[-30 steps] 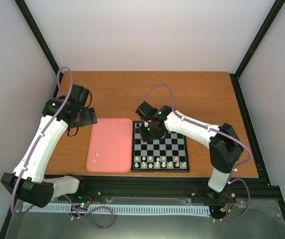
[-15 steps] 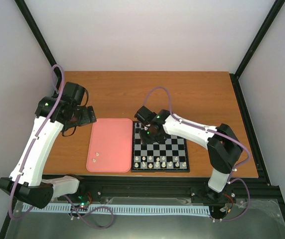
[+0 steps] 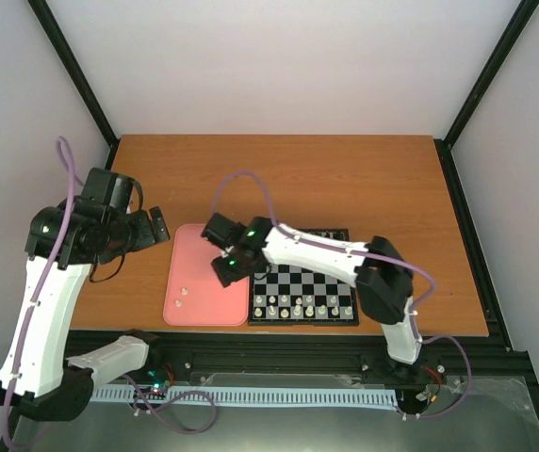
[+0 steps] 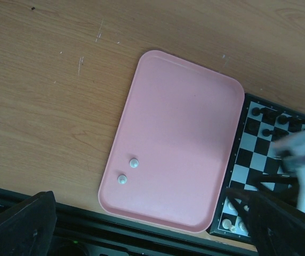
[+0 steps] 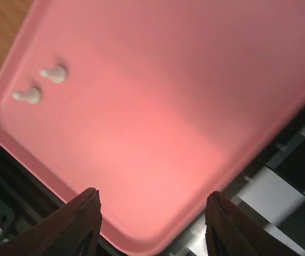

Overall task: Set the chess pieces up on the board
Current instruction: Pick up the chess piece from the storage box.

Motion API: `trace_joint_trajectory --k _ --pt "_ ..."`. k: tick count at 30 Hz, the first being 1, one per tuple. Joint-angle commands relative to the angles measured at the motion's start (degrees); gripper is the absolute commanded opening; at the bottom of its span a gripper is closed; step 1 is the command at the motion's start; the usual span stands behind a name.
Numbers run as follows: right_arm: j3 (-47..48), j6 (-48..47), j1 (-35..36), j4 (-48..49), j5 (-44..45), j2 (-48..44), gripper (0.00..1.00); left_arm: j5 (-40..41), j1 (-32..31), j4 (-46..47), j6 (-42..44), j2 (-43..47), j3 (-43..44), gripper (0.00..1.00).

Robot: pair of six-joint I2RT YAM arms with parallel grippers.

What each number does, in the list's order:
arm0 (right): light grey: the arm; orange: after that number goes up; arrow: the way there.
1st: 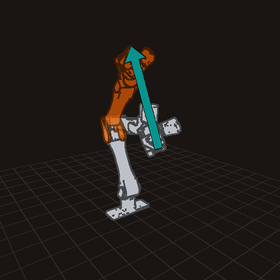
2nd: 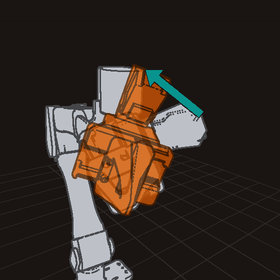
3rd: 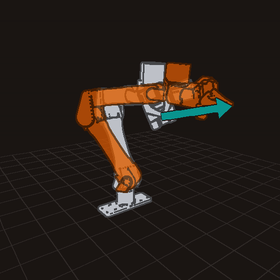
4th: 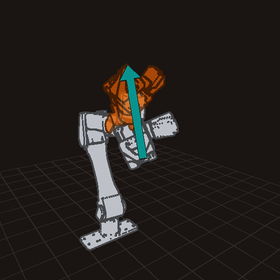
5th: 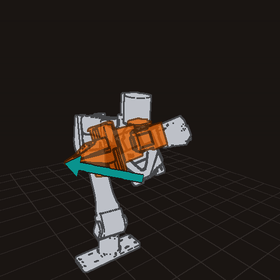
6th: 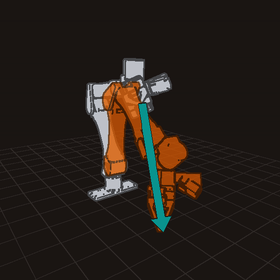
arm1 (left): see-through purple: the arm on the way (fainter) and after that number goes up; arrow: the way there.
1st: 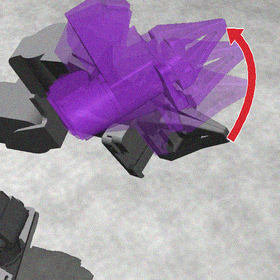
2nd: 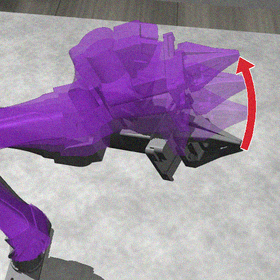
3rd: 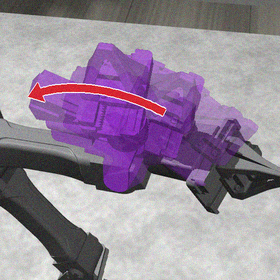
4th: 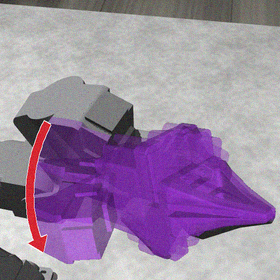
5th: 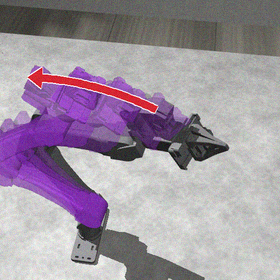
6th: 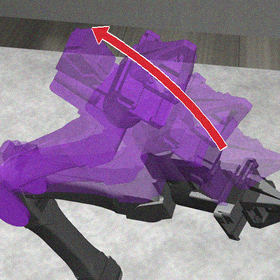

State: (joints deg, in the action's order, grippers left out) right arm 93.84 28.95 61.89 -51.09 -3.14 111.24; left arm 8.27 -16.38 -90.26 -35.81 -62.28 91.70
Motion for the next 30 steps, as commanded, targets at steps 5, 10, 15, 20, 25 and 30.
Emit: trace_joint_trajectory --k 5,10,15,20,25,30 --pt "16.6 -1.2 5.3 -0.6 -3.5 16.1 0.54 -0.4 0.4 -3.7 -0.2 5.3 1.7 1.0" --pt "26.0 -0.8 6.5 0.0 -6.6 23.3 0.53 -1.3 0.4 -3.7 0.0 7.9 0.9 1.0" --pt "35.1 -0.5 6.5 -0.9 -7.3 29.1 0.52 -2.3 0.3 -3.7 0.3 9.4 0.3 1.0" --pt "39.8 -0.6 6.6 -2.3 -8.4 33.3 0.48 -2.5 0.4 -3.8 0.3 10.9 -0.9 1.0" --pt "40.1 0.1 6.6 -2.6 -8.6 34.3 0.42 -2.7 0.3 -3.8 0.2 11.6 -1.8 1.0" --pt "40.1 0.1 6.6 -3.2 -9.5 35.0 0.36 -2.6 0.4 -3.8 0.4 11.9 -2.7 1.0"
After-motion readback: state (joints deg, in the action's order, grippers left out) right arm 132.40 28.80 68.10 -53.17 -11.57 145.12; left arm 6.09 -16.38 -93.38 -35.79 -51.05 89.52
